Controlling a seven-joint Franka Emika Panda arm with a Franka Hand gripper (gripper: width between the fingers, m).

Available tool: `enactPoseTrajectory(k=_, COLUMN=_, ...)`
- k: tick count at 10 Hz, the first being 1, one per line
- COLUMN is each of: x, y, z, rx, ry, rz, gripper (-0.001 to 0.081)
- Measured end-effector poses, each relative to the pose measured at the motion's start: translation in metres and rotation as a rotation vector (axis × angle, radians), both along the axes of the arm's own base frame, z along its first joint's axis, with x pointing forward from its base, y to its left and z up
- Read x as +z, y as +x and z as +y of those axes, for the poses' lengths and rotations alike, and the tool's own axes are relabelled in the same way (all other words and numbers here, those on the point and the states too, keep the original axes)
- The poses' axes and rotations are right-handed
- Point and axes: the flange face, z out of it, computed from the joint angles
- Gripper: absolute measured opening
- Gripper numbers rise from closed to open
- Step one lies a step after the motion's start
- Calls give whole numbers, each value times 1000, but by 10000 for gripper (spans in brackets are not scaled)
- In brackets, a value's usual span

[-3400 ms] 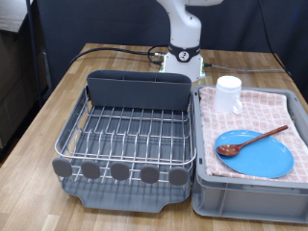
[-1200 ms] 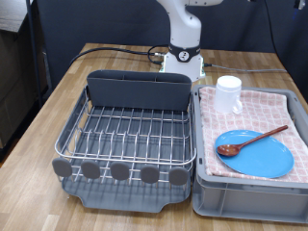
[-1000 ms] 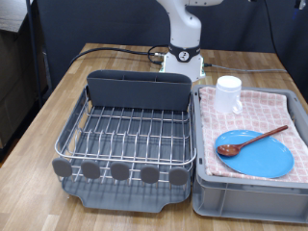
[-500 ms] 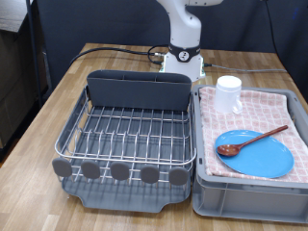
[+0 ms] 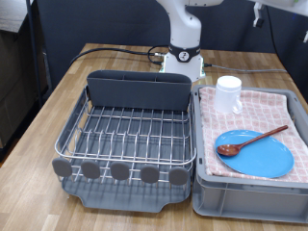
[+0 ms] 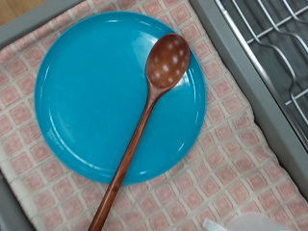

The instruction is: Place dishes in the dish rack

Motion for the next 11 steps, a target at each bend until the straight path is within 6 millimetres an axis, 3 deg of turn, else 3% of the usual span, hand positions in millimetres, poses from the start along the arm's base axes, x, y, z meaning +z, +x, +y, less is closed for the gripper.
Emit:
enactPoseTrajectory(k=2, x=-28, y=6, z=2, rx=-13, ry=23, rz=-24, gripper=803)
enactPoseTrajectory(k=5, x=-32, y=6, z=6, rx=11, ry=-2, rz=-27, gripper=803)
enactPoseTrajectory(k=11, x=-79, y=10, z=27, rx=-61, ry=-36, rz=-102, gripper=803)
